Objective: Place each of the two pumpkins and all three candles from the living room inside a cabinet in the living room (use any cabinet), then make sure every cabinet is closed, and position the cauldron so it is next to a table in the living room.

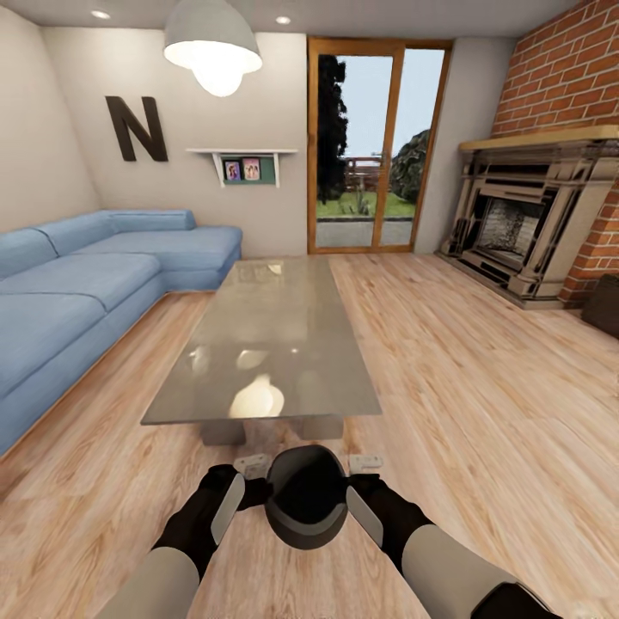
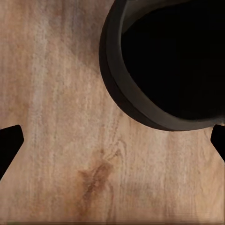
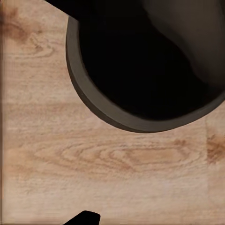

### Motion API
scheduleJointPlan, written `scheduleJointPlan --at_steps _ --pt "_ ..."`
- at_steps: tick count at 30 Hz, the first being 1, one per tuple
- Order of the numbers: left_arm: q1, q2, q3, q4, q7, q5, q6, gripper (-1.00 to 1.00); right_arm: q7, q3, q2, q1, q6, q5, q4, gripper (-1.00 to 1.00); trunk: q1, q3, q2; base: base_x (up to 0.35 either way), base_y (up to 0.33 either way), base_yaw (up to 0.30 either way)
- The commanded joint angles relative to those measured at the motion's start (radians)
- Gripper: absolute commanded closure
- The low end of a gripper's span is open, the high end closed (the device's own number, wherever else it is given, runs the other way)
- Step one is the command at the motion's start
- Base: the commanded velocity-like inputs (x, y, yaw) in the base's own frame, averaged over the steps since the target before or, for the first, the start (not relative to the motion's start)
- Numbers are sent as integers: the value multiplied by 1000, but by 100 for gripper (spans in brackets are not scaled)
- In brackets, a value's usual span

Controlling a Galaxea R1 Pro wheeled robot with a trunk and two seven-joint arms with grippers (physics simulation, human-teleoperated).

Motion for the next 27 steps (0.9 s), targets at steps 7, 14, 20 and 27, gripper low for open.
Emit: scheduleJointPlan --at_steps 7,14,20,27 --pt "0 0 0 0 0 1 1 -100 0 0 0 0 0 1 0 -100 -27 22 49 -20 0 0" --pt "0 0 -1 0 0 0 0 -100 0 0 0 0 0 1 0 -100 -54 44 98 -195 0 0" --pt "0 0 -1 0 0 0 0 -100 0 0 0 0 -2 1 0 -100 -77 63 140 -294 0 0" --pt "0 0 0 0 1 0 0 -100 1 0 0 0 0 4 -1 -100 -104 85 189 -57 0 0"
